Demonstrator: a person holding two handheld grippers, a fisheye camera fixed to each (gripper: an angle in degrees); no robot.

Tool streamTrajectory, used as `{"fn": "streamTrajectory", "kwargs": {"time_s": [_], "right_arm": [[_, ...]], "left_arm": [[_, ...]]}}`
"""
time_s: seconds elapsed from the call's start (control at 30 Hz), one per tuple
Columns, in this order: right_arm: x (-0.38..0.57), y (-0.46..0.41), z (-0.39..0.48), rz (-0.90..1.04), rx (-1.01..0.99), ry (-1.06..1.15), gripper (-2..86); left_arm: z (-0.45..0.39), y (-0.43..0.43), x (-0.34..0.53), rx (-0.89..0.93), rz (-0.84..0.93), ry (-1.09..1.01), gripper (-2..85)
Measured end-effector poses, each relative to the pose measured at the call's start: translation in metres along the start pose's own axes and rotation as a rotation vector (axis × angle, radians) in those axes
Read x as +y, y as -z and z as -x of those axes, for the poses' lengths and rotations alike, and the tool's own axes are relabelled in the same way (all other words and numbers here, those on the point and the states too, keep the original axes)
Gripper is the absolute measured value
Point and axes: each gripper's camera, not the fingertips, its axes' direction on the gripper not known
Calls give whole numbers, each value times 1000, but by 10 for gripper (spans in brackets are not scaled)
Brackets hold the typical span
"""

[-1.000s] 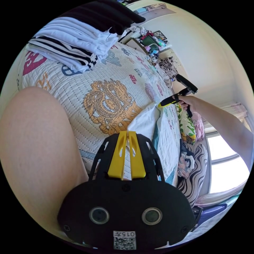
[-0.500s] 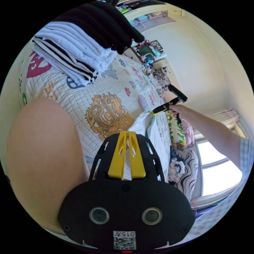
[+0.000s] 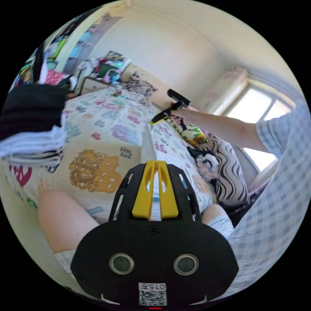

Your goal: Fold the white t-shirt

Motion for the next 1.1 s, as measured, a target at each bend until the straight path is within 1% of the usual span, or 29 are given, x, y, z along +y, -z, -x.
{"fn": "streamTrajectory", "kwargs": {"time_s": [0.03, 0.07, 0.1, 0.17, 0.23, 0.33, 0.43, 0.57, 0.7, 0.77, 0.83, 0.87, 0.9, 0.93, 1.0, 1.07, 1.1], "right_arm": [[33, 10, -14, -44, -15, 17, -3], [69, 19, -28, -89, -23, 35, -3], [86, 22, -36, -108, -27, 37, -2], [152, 27, -72, -166, -67, 11, -2], [200, 23, -102, -204, -95, -11, -2], [272, 6, -150, -244, -150, -50, -1], [332, -16, -195, -277, -198, -109, -1], [400, -43, -241, -357, -274, -148, 1], [446, -65, -274, -397, -317, -203, 4], [479, -79, -296, -415, -300, -313, 16], [506, -86, -308, -437, -272, -400, 32], [522, -88, -311, -452, -261, -418, 42], [529, -89, -311, -459, -258, -415, 45], [542, -89, -309, -463, -253, -408, 51], [555, -92, -302, -470, -248, -380, 66], [566, -98, -291, -475, -219, -355, 69], [568, -99, -289, -482, -212, -355, 70]], "left_arm": [[-26, -12, -2, 30, 22, -92, -6], [-39, -18, -3, 48, 31, -136, -6], [-65, -33, -3, 80, 53, -221, -6], [-102, -59, 0, 128, 96, -339, -5], [-147, -99, 7, 183, 168, -477, -5], [-195, -145, 18, 220, 244, -618, -4], [-230, -186, 26, 224, 316, -701, -4], [-256, -226, 26, 235, 405, -729, -3], [-277, -265, 26, 234, 488, -756, 5], [-284, -287, 31, 268, 559, -786, 20], [-286, -315, 36, 326, 688, -831, 41], [-285, -318, 33, 342, 700, -828, 43], [-281, -320, 23, 398, 712, -805, 40], [-275, -316, 9, 473, 698, -775, 39], [-262, -306, -19, 544, 635, -715, 41], [-245, -298, -53, 538, 548, -654, 46], [-231, -296, -78, 481, 492, -618, 49]]}}
